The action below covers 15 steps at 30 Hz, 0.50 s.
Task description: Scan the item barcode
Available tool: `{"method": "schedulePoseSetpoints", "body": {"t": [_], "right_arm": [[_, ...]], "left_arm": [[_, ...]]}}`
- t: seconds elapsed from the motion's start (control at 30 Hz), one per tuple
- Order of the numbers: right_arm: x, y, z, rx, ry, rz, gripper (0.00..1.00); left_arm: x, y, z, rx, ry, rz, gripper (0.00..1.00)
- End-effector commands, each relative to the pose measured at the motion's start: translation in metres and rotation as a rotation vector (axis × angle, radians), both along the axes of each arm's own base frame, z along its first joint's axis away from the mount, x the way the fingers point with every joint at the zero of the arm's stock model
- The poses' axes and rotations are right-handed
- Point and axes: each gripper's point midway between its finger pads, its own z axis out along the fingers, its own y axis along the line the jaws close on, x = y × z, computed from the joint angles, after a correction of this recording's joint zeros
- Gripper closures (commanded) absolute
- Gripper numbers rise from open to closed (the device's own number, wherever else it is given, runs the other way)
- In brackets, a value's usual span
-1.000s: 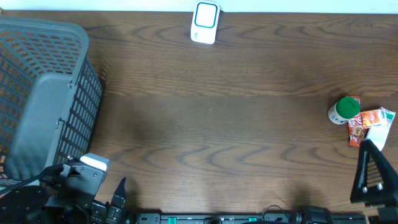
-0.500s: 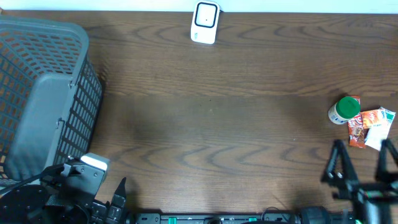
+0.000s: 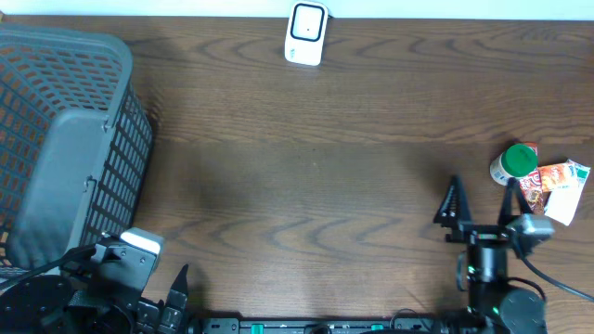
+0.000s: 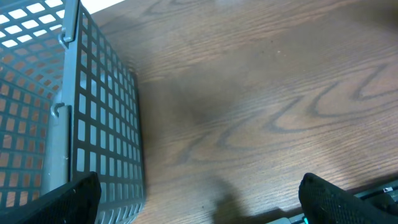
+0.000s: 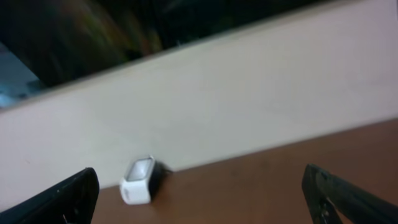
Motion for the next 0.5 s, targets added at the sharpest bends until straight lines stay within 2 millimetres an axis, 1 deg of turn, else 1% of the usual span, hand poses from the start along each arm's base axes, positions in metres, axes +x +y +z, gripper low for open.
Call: {"method": "schedulePoseSetpoints", "body": {"t": [0.0,0.07,0.2,0.23,0.3,0.33,0.37,0.47], "right_arm": [[0.009,-0.004,-0.038,-0.011,0.066,-0.041,0.01],[0.011,-0.001,-0.052,-0.021,0.086,-0.034,0.01],[0.012,-0.001,-0.064,-0.120,0.139,-0.045,0.01],[0.013,0.000,-0.070,-0.157,0.165,-0.040,0.01],[0.013,0.001,-0.083,-0.176,0.215,-0.035,0.01],[0.013,0.001,-0.092,-0.182,0.254,-0.032,0.01],[0.013,0.002,-0.095,-0.188,0.266,-0.023,0.01],[0.013,0.002,-0.095,-0.225,0.264,-0.019,0.01]], "left_arm": [[-0.001,-0.001,0.001,-0.008,-0.004,0.003,0.01],[-0.001,-0.001,0.001,-0.008,-0.004,0.003,0.01],[-0.001,0.000,0.001,-0.007,-0.004,0.003,0.01],[-0.001,0.000,0.001,-0.007,-0.004,0.003,0.01],[-0.001,0.000,0.001,-0.007,-0.004,0.004,0.01],[-0.001,0.000,0.001,-0.007,-0.004,0.004,0.01],[-0.001,-0.001,0.001,-0.007,-0.004,0.003,0.01],[-0.001,0.000,0.001,-0.008,-0.004,0.003,0.01]]}}
